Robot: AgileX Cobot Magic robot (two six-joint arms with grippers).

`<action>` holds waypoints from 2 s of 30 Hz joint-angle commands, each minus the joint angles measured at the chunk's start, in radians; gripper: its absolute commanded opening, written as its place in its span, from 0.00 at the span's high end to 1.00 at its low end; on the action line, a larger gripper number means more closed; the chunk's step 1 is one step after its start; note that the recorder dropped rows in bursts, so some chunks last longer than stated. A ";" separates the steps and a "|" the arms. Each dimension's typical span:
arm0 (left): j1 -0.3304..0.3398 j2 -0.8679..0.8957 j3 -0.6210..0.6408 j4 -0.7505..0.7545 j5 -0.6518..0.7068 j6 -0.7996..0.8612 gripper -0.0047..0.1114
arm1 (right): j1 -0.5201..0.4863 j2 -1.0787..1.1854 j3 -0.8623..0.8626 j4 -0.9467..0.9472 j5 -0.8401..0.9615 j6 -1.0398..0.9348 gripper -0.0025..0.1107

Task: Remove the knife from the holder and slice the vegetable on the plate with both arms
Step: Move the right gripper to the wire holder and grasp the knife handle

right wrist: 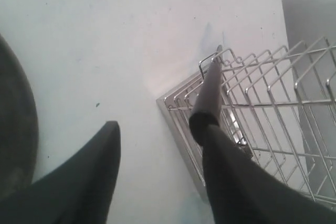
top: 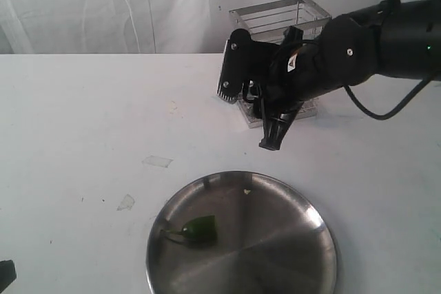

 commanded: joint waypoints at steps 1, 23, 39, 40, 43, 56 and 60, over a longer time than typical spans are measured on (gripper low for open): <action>0.004 -0.005 0.003 -0.006 0.002 -0.001 0.57 | 0.005 0.019 0.007 -0.006 -0.081 -0.062 0.57; 0.004 -0.005 0.003 -0.006 0.002 -0.001 0.57 | -0.023 0.090 0.005 -0.039 -0.194 -0.058 0.57; 0.004 -0.005 0.003 -0.006 0.002 -0.001 0.57 | -0.023 0.091 0.005 -0.041 -0.194 -0.058 0.57; 0.004 -0.005 0.003 -0.006 0.002 -0.001 0.57 | -0.023 0.091 0.005 -0.045 -0.194 -0.058 0.57; 0.004 -0.005 0.003 -0.006 0.002 -0.001 0.57 | -0.023 0.091 0.005 -0.049 -0.196 -0.058 0.57; 0.004 -0.005 0.003 -0.006 0.002 -0.001 0.57 | -0.034 0.140 0.004 -0.059 -0.237 -0.083 0.59; 0.004 -0.005 0.003 -0.006 0.002 -0.001 0.57 | -0.034 0.140 0.002 -0.052 -0.240 -0.083 0.69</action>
